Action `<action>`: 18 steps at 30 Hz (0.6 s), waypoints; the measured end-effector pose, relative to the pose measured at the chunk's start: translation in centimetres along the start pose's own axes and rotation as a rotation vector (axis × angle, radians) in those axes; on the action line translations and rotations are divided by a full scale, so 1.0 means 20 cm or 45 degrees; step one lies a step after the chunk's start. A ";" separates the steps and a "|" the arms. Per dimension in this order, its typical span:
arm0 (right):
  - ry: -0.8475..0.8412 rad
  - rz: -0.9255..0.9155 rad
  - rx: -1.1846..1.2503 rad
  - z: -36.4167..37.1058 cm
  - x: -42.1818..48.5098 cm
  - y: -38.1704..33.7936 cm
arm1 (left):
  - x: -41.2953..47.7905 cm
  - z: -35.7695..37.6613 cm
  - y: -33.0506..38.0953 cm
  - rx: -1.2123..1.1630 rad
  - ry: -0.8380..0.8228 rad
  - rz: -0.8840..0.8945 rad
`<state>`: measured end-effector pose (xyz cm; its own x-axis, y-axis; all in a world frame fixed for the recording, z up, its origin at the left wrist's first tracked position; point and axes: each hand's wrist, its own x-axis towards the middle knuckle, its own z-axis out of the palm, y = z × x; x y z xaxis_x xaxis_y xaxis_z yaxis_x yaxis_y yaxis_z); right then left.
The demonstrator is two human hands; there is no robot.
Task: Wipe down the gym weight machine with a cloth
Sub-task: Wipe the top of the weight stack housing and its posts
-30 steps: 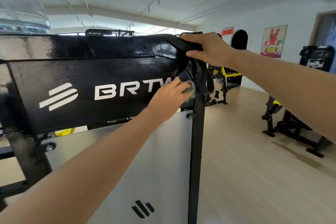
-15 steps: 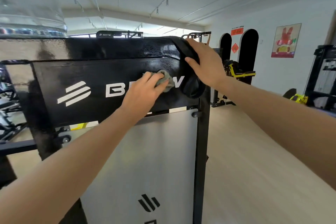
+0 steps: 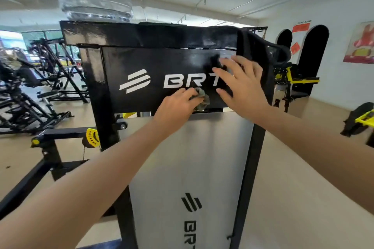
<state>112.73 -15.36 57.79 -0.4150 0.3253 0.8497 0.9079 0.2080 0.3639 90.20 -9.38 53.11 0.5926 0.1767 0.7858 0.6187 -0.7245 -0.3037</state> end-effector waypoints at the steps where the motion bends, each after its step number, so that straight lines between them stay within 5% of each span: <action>1: -0.067 -0.031 0.101 0.03 -0.01 -0.06 | -0.02 -0.03 0.00 -0.105 0.017 -0.073; 5: -0.279 0.092 0.702 0.13 -0.03 -0.31 | -0.02 -0.17 0.00 -0.522 0.175 -0.632; 10: 0.114 0.337 0.946 0.16 0.10 -0.49 | -0.01 -0.31 -0.04 -0.763 0.177 -0.637; 15: 0.366 0.445 0.687 0.15 0.23 -0.35 | 0.06 -0.52 -0.27 0.072 0.123 -0.068; 18: 0.444 0.537 0.593 0.12 0.27 -0.29 | 0.17 -0.67 -0.46 0.415 0.063 0.049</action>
<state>105.06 -12.59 59.28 0.0790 0.1673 0.9827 0.8355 0.5266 -0.1569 79.58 -10.93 65.75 0.5979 0.1150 0.7933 0.7337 -0.4772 -0.4837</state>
